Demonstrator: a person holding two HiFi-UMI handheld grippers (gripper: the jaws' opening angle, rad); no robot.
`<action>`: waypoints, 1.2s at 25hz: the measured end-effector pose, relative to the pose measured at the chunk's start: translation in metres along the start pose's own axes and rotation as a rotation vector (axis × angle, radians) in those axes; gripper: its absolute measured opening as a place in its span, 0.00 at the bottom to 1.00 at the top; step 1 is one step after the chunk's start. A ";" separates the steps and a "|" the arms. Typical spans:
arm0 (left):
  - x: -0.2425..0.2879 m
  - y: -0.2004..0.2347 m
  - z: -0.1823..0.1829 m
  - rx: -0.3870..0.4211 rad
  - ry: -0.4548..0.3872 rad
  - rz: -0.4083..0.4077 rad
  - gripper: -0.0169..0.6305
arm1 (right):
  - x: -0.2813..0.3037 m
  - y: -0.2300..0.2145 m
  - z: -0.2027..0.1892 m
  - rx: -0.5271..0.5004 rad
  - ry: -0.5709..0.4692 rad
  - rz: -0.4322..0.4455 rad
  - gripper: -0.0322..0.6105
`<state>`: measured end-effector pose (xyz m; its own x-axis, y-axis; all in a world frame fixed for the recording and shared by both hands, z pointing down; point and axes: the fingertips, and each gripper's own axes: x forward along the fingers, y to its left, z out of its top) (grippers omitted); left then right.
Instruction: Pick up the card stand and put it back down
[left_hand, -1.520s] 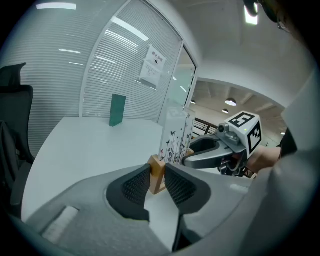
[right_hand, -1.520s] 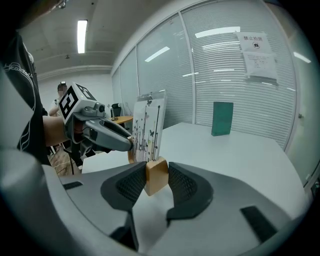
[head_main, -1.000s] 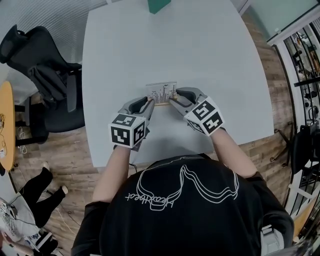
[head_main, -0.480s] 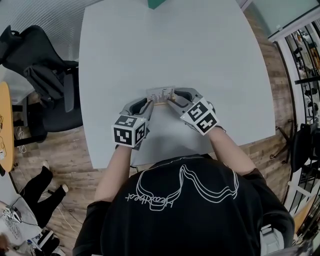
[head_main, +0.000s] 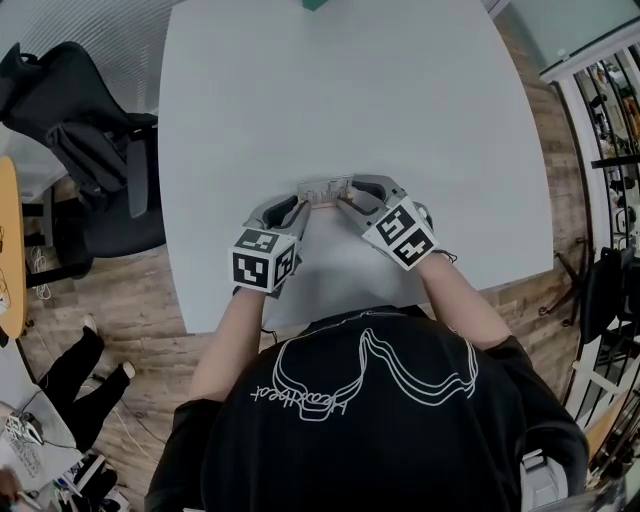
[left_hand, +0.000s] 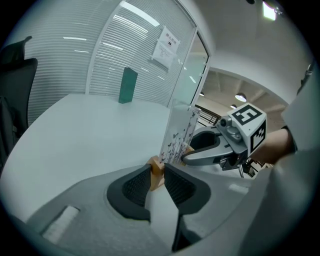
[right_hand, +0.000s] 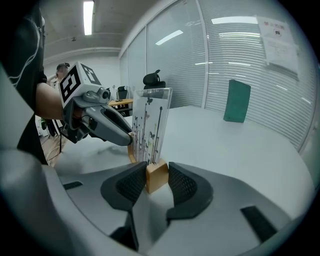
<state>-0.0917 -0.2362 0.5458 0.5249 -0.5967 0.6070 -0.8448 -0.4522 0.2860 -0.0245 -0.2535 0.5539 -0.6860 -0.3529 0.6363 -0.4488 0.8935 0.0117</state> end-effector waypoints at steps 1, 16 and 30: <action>0.000 0.001 -0.001 -0.001 0.000 0.001 0.17 | 0.001 0.000 0.000 -0.005 -0.001 -0.001 0.27; -0.003 -0.002 -0.005 -0.023 0.002 -0.003 0.23 | -0.003 -0.004 0.002 0.033 -0.036 -0.030 0.35; -0.075 -0.033 0.022 0.014 -0.135 -0.047 0.27 | -0.094 0.022 0.051 0.137 -0.257 -0.062 0.32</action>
<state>-0.1011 -0.1906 0.4746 0.5737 -0.6582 0.4875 -0.8181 -0.4900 0.3011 0.0006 -0.2146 0.4550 -0.7696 -0.4801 0.4210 -0.5556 0.8284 -0.0711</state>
